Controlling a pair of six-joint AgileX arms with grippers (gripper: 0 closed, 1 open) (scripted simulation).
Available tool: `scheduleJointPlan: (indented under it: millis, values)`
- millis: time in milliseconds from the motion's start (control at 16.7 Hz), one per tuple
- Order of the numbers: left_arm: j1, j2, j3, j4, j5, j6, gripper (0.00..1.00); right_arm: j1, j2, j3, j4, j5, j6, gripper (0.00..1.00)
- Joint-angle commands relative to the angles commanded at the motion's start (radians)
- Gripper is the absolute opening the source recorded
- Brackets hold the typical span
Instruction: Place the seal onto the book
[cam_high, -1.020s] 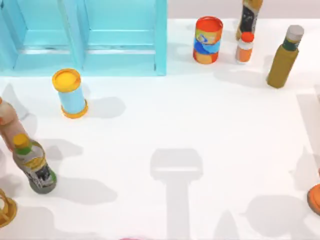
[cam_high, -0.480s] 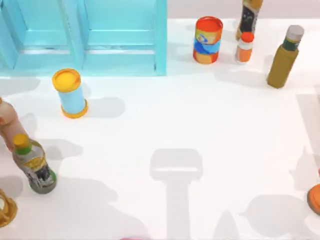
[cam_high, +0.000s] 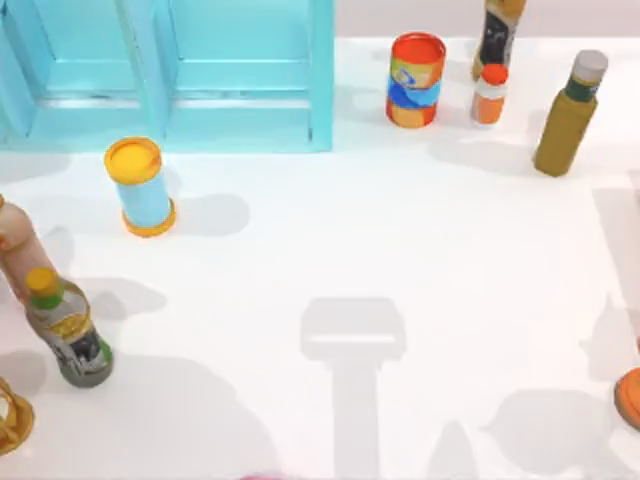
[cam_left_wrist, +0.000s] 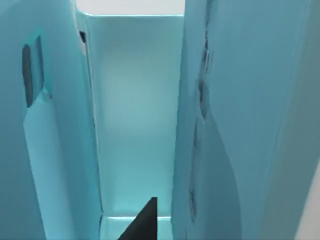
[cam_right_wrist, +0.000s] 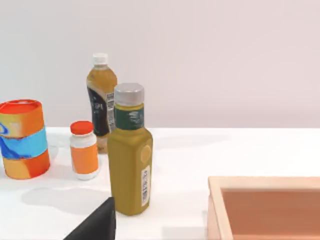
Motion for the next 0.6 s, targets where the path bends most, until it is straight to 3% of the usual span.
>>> scheduleJointPlan:
  millis: [600]
  values:
    - [0.0, 0.0, 0.0, 0.0, 0.0, 0.0, 0.25, 0.0, 0.0, 0.0, 0.0, 0.0, 0.0, 1.0]
